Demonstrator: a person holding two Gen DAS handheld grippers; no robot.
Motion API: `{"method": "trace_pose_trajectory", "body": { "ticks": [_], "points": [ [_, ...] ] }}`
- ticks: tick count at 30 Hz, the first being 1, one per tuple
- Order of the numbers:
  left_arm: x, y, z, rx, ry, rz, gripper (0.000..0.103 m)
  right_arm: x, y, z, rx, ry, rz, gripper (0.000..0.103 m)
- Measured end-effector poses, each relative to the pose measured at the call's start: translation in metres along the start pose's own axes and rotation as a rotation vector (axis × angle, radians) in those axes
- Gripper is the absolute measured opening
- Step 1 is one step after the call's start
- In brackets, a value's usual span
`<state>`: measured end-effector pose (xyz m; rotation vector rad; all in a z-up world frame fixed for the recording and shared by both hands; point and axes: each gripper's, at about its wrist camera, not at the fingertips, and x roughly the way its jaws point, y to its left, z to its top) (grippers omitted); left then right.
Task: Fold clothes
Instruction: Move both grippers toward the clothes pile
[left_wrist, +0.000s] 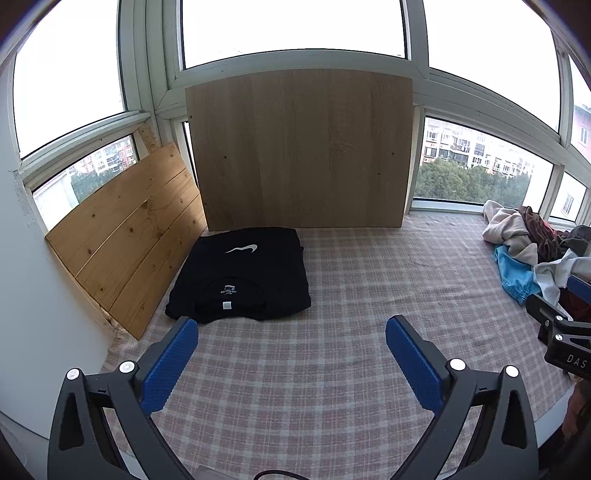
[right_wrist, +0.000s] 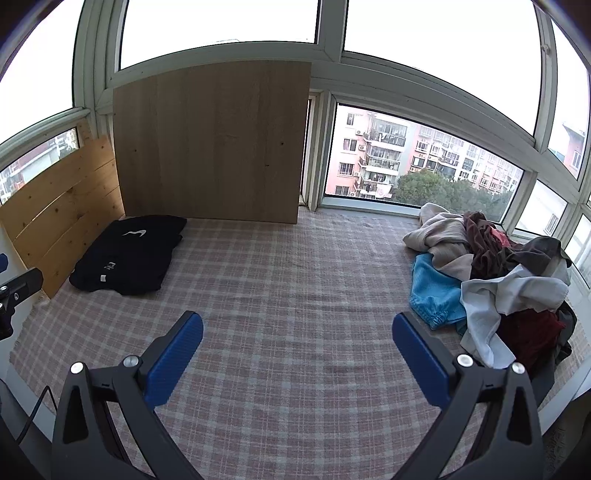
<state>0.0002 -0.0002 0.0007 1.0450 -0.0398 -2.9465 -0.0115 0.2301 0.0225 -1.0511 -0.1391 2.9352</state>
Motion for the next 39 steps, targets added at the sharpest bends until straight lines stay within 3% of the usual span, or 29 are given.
{"method": "trace_pose_trajectory", "body": {
  "ticks": [5, 18, 39],
  "points": [
    [-0.002, -0.014, 0.004, 0.051, -0.001, 0.012, 0.102, -0.004, -0.004, -0.001, 0.010, -0.010, -0.019, 0.103],
    [0.013, -0.044, 0.008, 0.103, 0.051, -0.120, 0.102, -0.010, -0.037, -0.010, 0.065, -0.003, -0.095, 0.103],
    [0.025, -0.148, 0.026, 0.240, 0.052, -0.280, 0.102, -0.012, -0.134, -0.034, 0.206, 0.033, -0.260, 0.103]
  ]
}}
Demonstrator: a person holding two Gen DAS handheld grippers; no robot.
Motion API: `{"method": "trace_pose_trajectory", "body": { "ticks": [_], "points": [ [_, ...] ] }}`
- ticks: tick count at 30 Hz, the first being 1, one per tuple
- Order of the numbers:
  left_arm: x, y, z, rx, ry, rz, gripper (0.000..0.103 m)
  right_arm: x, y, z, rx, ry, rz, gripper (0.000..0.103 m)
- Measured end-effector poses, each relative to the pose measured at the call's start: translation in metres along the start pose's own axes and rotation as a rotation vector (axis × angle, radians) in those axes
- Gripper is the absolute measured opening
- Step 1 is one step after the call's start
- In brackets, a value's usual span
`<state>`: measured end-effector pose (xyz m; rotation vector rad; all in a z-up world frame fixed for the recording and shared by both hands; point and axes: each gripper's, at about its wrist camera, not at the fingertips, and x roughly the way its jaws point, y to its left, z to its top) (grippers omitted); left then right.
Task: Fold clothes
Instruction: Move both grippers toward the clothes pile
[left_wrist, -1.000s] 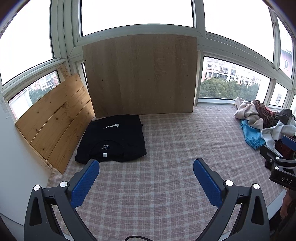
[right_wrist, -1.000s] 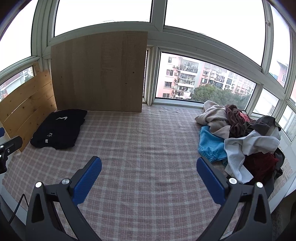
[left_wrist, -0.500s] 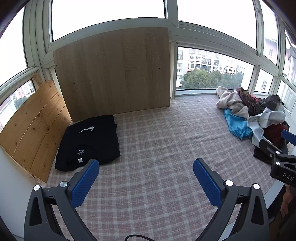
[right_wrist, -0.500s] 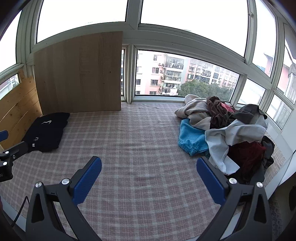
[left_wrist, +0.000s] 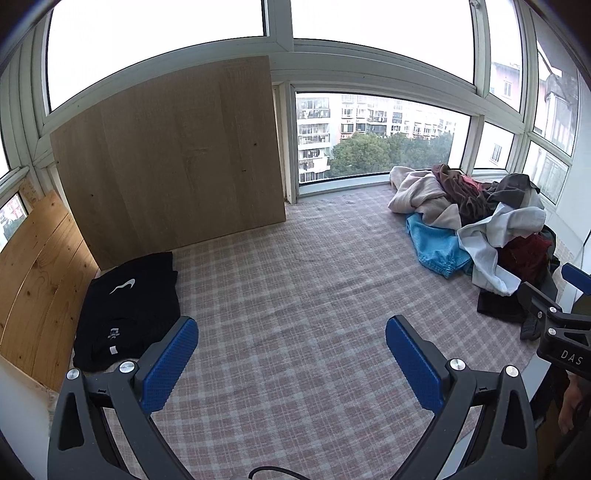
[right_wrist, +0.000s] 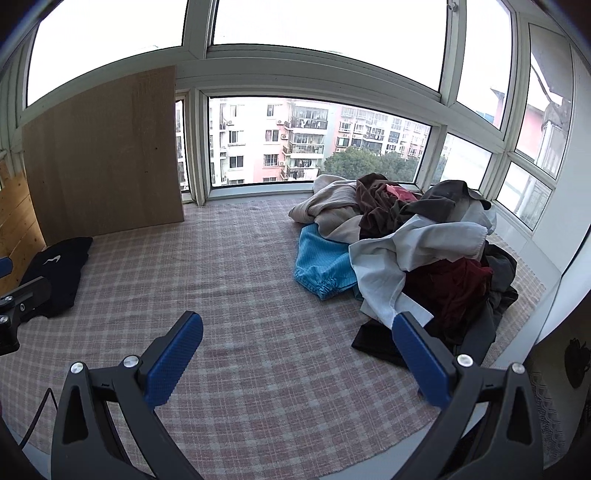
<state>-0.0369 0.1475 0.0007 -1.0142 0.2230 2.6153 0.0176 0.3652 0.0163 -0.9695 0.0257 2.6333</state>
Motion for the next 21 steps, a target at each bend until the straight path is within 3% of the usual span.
{"method": "trace_pose_trajectory", "body": {
  "ticks": [15, 21],
  "points": [
    [0.037, -0.073, 0.033, 0.089, 0.012, -0.102, 0.102, 0.032, -0.062, 0.008, 0.078, 0.032, -0.094, 0.103],
    [0.050, -0.105, 0.052, 0.158, -0.026, -0.101, 0.102, 0.048, -0.086, 0.019, 0.099, 0.021, -0.129, 0.103]
  ]
}}
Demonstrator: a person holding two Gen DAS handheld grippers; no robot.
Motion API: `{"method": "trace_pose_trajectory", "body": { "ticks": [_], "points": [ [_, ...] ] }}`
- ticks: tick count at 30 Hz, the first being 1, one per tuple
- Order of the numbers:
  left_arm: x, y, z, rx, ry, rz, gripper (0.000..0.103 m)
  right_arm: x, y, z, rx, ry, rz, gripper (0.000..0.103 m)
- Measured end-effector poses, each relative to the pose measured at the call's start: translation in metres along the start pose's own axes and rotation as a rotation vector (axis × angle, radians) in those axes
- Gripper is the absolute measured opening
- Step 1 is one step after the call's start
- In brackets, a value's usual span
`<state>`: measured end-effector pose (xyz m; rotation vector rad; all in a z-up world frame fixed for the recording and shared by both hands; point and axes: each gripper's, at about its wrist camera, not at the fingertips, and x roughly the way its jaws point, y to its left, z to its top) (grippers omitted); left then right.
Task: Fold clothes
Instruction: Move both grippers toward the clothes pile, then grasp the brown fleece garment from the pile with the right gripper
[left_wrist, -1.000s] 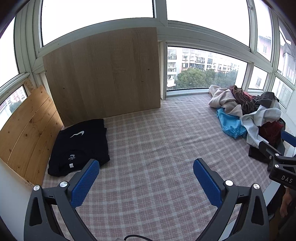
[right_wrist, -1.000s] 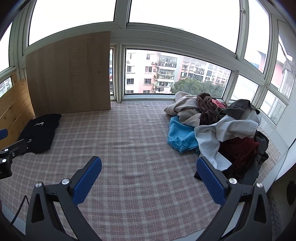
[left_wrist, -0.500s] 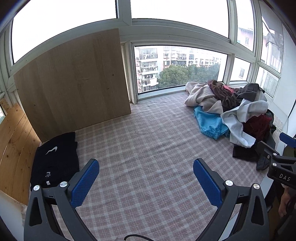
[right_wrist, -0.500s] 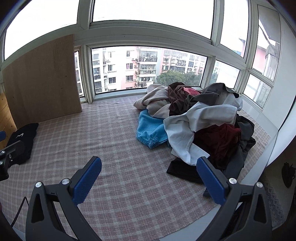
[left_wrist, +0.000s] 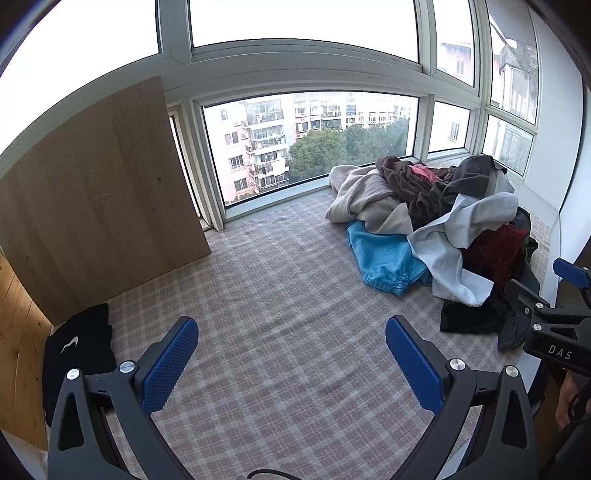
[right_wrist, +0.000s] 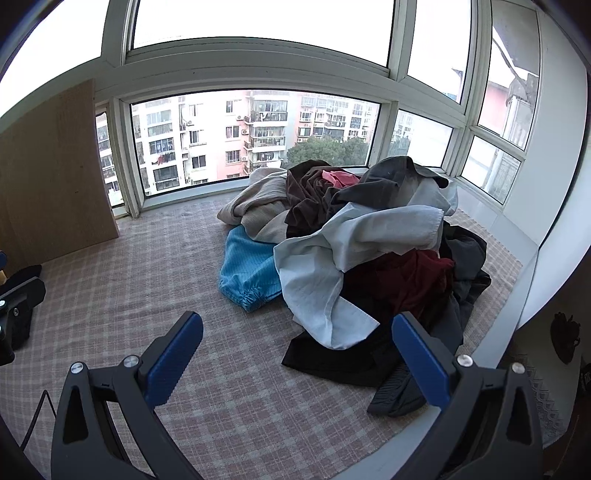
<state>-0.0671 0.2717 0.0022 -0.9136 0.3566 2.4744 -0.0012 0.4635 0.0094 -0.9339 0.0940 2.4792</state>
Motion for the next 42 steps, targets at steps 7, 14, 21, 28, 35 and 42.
{"method": "trace_pose_trajectory", "body": {
  "ticks": [7, 14, 21, 28, 35, 42],
  "points": [
    [0.023, -0.032, 0.025, 0.040, -0.018, -0.041, 0.102, 0.031, -0.023, 0.020, 0.021, -0.008, -0.018, 0.103],
    [0.058, -0.059, 0.053, 0.027, 0.003, -0.099, 0.102, 0.070, -0.060, 0.038, 0.053, -0.027, 0.026, 0.103],
    [0.099, -0.079, 0.074, -0.002, 0.066, -0.163, 0.102, 0.106, -0.112, 0.059, 0.083, -0.084, 0.085, 0.103],
    [0.125, -0.092, 0.091, -0.011, 0.086, -0.197, 0.102, 0.138, -0.139, 0.097, 0.007, -0.093, 0.049, 0.103],
    [0.146, -0.090, 0.100, -0.027, 0.115, -0.205, 0.102, 0.166, -0.101, 0.138, -0.116, -0.122, 0.171, 0.103],
    [0.149, -0.077, 0.097, -0.033, 0.121, -0.178, 0.102, 0.257, -0.025, 0.156, -0.207, 0.062, 0.284, 0.102]
  ]
}}
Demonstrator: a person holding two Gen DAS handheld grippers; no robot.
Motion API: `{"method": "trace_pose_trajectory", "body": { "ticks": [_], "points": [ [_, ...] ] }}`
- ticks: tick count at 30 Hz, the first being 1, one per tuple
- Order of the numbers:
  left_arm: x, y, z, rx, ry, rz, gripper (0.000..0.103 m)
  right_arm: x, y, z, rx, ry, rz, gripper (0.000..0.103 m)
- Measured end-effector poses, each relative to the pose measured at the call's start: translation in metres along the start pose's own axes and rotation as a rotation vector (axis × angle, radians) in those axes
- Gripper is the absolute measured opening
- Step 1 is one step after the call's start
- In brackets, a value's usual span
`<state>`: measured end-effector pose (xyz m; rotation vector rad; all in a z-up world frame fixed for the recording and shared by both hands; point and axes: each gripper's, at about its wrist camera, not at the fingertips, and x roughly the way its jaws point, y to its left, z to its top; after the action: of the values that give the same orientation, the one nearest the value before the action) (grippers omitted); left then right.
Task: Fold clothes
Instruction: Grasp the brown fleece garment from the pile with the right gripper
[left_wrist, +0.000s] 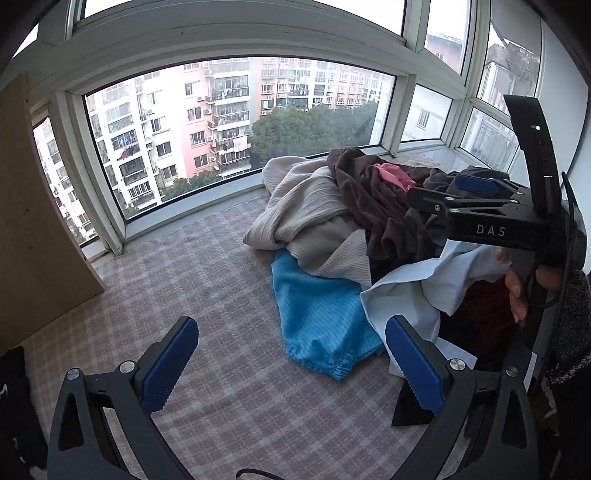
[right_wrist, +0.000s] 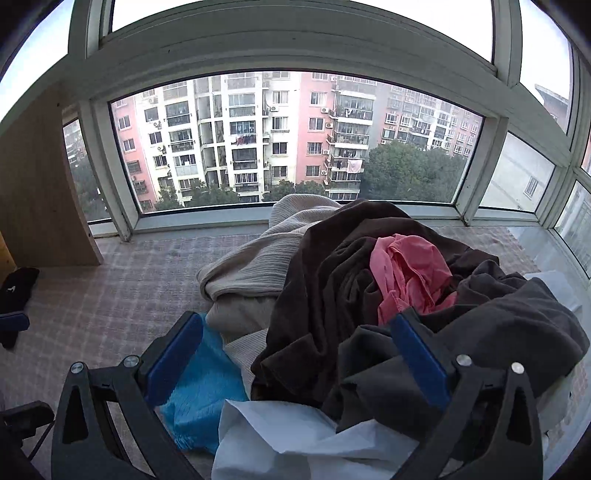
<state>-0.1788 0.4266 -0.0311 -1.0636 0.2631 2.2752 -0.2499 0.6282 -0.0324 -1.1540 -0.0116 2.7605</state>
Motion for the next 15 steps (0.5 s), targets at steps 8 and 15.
{"method": "trace_pose_trajectory", "body": {
  "ticks": [8, 15],
  "points": [
    [-0.003, 0.029, -0.005, -0.034, -0.004, 0.051, 0.102, 0.071, -0.003, 0.007, 0.057, 0.168, -0.012, 0.068],
    [0.002, 0.049, -0.007, -0.091, 0.008, 0.037, 0.102, 0.089, 0.014, 0.001, -0.048, 0.208, -0.067, 0.062]
  ]
}}
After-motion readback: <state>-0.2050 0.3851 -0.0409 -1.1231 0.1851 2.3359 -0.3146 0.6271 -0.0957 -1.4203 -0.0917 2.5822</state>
